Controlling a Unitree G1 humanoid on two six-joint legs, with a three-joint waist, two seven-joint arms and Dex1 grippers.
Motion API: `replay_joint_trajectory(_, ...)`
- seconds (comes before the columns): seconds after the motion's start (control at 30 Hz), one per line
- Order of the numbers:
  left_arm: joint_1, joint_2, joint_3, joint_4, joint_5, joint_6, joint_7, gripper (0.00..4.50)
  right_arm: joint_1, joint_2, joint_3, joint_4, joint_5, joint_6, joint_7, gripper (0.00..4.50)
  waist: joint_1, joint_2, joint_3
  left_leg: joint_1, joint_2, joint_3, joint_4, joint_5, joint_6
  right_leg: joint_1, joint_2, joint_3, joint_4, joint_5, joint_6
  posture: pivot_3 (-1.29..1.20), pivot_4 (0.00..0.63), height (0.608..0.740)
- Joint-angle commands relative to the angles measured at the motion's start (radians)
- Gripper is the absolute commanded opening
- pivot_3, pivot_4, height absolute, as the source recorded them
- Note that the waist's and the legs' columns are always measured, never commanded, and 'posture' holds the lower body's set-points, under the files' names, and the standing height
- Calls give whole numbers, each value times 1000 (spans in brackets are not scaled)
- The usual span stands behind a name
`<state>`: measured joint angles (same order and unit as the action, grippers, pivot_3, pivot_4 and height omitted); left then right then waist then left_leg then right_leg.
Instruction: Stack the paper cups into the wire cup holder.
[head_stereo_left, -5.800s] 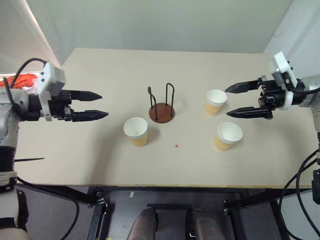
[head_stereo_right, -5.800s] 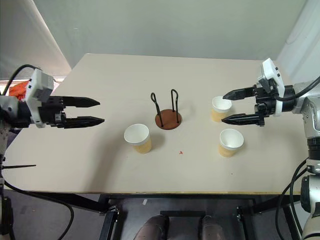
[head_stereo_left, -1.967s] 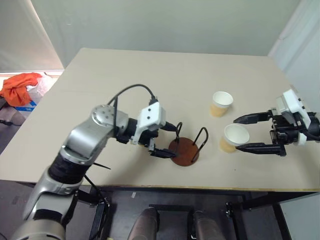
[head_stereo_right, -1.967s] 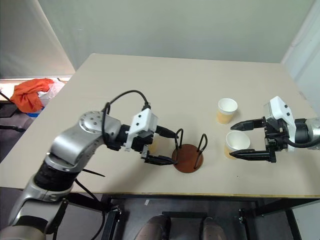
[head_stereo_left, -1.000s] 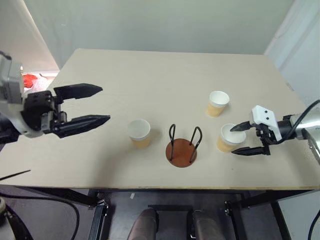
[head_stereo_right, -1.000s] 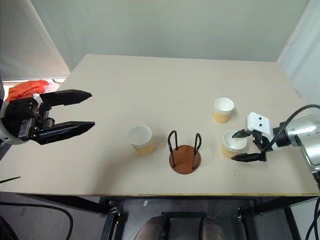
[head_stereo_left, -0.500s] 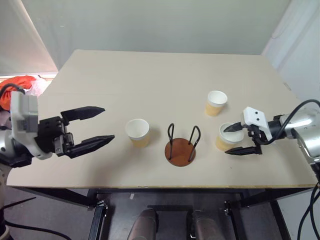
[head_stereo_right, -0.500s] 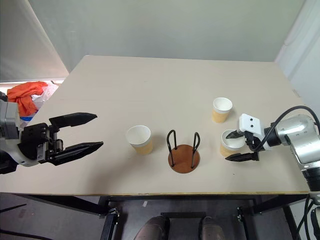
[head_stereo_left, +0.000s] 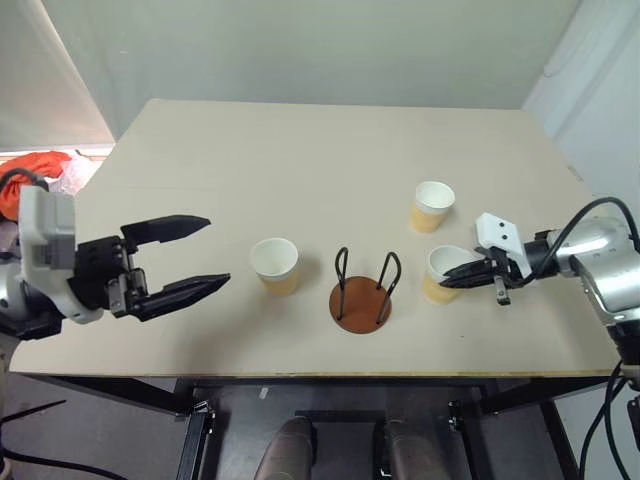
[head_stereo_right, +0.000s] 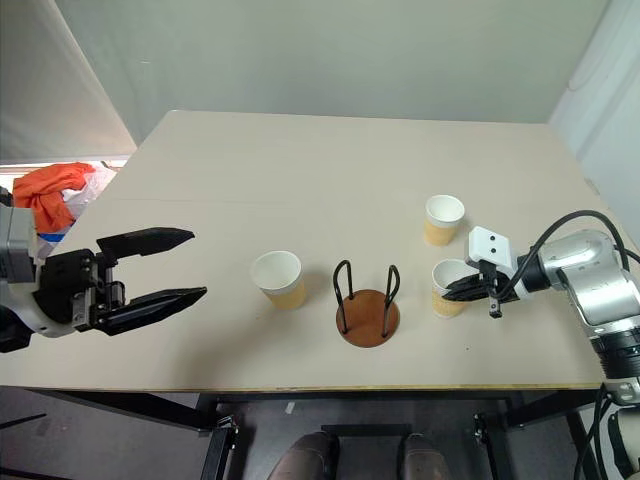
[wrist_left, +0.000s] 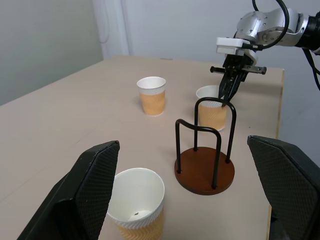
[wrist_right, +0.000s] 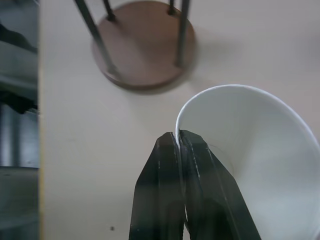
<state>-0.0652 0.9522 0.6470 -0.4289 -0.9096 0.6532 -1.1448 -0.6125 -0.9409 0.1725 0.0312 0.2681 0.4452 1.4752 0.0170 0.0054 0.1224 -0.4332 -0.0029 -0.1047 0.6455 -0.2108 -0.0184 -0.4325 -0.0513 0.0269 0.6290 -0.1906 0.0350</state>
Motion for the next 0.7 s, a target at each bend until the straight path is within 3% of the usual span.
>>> replay_joint_trajectory(0.03, -12, 23, 22, -8, -9, -17, 6, 4500, -140, -30, -112, -64, 121, 23, 63, 41, -2, 1, 0, 0, 0, 0, 0, 0, 0, -1, 0, 0, 0, 0, 0, 0, 150, 740)
replay_joint_trajectory(0.17, -15, 30, 13, -2, -6, -17, 8, 4500, -338, 22, -129, -90, 223, 45, 103, 41, -8, 1, 0, -1, 1, 0, -1, 2, -1, -4, 2, 1, 1, 0, -2, 0, 150, 740)
replay_joint_trajectory(0.27, -26, 38, -10, 10, 8, -20, 6, 4500, -427, 102, -66, -102, 239, 27, 132, 41, -10, -3, -2, 1, 5, 0, -5, 2, -4, -4, 8, 1, 1, -3, -9, 0, 150, 740)
replay_joint_trajectory(0.43, -39, 46, -23, 12, 8, -16, 11, 4500, -429, 164, 60, -122, 232, -23, 139, 41, -8, -4, -2, 6, 8, 0, -12, 3, -8, -6, 10, 0, 11, -10, -23, 0, 150, 740)
replay_joint_trajectory(0.7, 6, 51, 19, -20, -5, -4, 30, 4500, -399, 151, 124, -105, 219, -88, 139, 41, -10, -4, -2, 7, 10, 0, -14, 2, -10, -8, 10, 0, 15, -11, -24, 0, 150, 740)
